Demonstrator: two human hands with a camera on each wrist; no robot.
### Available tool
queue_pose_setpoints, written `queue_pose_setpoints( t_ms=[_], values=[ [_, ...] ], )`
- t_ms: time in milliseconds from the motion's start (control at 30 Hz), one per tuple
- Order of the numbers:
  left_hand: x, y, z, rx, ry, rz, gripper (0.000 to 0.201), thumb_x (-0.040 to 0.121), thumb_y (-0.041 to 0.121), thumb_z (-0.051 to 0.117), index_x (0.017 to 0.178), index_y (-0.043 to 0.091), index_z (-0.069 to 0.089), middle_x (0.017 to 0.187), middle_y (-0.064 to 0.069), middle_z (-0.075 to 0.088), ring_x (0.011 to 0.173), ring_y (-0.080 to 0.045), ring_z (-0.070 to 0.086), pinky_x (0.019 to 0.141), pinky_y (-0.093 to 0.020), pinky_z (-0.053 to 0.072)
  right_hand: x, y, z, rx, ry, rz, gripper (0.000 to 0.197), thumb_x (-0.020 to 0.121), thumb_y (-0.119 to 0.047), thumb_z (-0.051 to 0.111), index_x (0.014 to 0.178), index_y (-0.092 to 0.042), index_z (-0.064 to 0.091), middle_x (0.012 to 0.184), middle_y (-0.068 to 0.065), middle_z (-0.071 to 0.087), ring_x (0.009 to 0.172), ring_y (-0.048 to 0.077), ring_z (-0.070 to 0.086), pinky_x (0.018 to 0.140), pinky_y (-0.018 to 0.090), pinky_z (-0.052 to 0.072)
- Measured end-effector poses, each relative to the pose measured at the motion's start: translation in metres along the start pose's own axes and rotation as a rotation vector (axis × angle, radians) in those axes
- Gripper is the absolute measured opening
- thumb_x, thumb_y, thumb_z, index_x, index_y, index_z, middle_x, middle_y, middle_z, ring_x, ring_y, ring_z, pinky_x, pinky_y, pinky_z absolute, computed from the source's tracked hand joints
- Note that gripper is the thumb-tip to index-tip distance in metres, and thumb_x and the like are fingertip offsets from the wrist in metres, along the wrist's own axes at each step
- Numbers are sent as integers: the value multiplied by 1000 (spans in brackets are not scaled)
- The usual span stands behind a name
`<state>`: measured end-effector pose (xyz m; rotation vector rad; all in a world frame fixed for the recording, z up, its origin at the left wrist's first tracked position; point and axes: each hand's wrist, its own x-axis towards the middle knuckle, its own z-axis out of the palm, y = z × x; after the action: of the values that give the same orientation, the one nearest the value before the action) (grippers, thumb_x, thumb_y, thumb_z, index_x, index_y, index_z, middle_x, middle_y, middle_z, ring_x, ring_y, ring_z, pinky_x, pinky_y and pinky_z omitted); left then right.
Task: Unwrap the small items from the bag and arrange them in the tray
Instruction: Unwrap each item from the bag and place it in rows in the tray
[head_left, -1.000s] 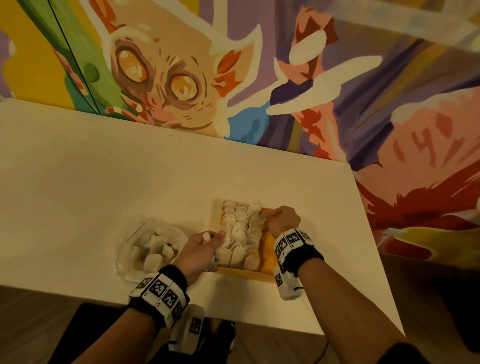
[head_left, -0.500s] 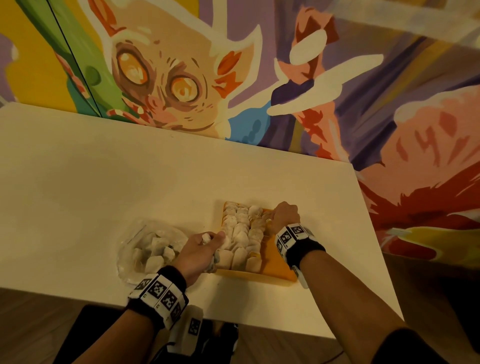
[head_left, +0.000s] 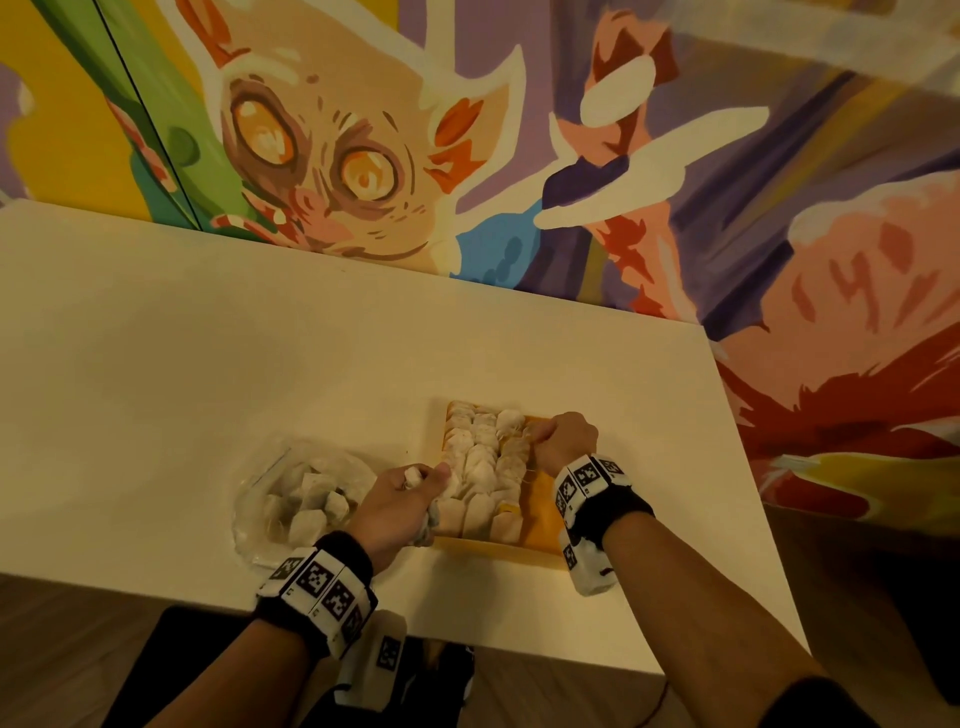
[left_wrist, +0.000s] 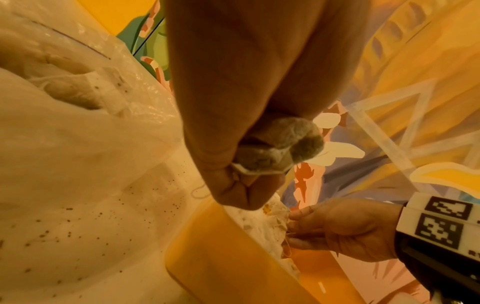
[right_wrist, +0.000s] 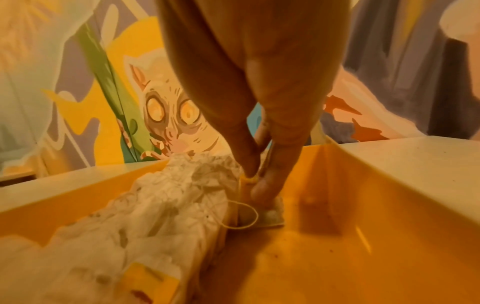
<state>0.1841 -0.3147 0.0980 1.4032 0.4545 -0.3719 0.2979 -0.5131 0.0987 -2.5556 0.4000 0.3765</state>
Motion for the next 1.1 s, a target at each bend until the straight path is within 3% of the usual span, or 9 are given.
queue_pose_setpoints(
  t_ms=[100, 267, 367, 500, 633, 733, 833, 967, 1100],
  values=[
    [0, -1, 1, -18, 1, -10, 45, 95, 34, 59, 97, -11, 60, 54, -10, 47, 51, -20, 39, 52, -31, 40, -9, 4, 2, -77, -63, -39, 24, 85, 3, 57, 102, -3, 72, 110, 12, 68, 106, 27, 63, 88, 31, 54],
    [-1, -2, 4, -16, 12, -7, 35, 93, 35, 61, 89, 0, 64, 55, -8, 45, 51, -19, 41, 57, -34, 42, -16, 5, 8, -149, -130, -88, 21, 89, 1, 54, 103, -3, 70, 104, 14, 70, 81, 22, 62, 66, 29, 52],
    [-1, -3, 4, -12, 33, -2, 41, 92, 36, 62, 96, -4, 66, 61, -10, 49, 58, -22, 45, 56, -33, 44, -19, 5, 10, -164, -138, -95, 22, 87, 1, 55, 101, -3, 71, 102, 14, 70, 83, 23, 65, 72, 36, 57],
    [0, -4, 4, -26, 40, 4, 40, 93, 34, 63, 96, -5, 65, 59, -11, 52, 55, -21, 48, 56, -33, 45, -21, 10, 12, -69, -164, -82, 31, 85, 2, 56, 114, -6, 66, 113, 13, 67, 99, 26, 63, 83, 33, 56],
    [2, -4, 5, -26, 33, 29, 30, 93, 34, 62, 90, 6, 71, 71, -7, 67, 66, -21, 59, 66, -35, 47, -27, 13, 3, 46, -142, -72, 42, 86, 5, 53, 125, -8, 61, 125, 11, 61, 115, 26, 57, 96, 32, 50],
    [2, 0, 9, -40, 54, 43, 24, 94, 30, 61, 89, 8, 70, 61, 3, 63, 64, -18, 56, 69, -35, 46, -34, 13, -4, 161, -27, -110, 32, 88, 0, 54, 115, -9, 67, 119, 8, 64, 110, 23, 60, 90, 22, 49],
    [2, 5, 13, -42, 103, 69, 22, 93, 29, 63, 85, 9, 69, 53, -2, 51, 55, -19, 47, 62, -35, 44, -49, 2, -3, 336, 43, -238, 16, 91, -12, 59, 102, -13, 71, 102, -3, 69, 93, 12, 63, 75, 8, 45],
    [1, 11, 17, -51, 100, 107, 26, 92, 31, 64, 90, 6, 69, 60, -9, 49, 54, -20, 42, 51, -30, 40, -79, -16, -2, 513, -208, -450, 6, 89, -31, 67, 86, -35, 68, 86, -18, 69, 84, -1, 64, 77, 15, 52],
    [-2, 17, 18, -56, 95, 167, 23, 91, 30, 66, 91, 8, 71, 69, -12, 49, 63, -24, 40, 48, -29, 39, -89, -17, 4, 555, -252, -510, 13, 86, -23, 73, 86, -34, 66, 82, -11, 68, 80, 5, 63, 79, 21, 52]
  ],
)
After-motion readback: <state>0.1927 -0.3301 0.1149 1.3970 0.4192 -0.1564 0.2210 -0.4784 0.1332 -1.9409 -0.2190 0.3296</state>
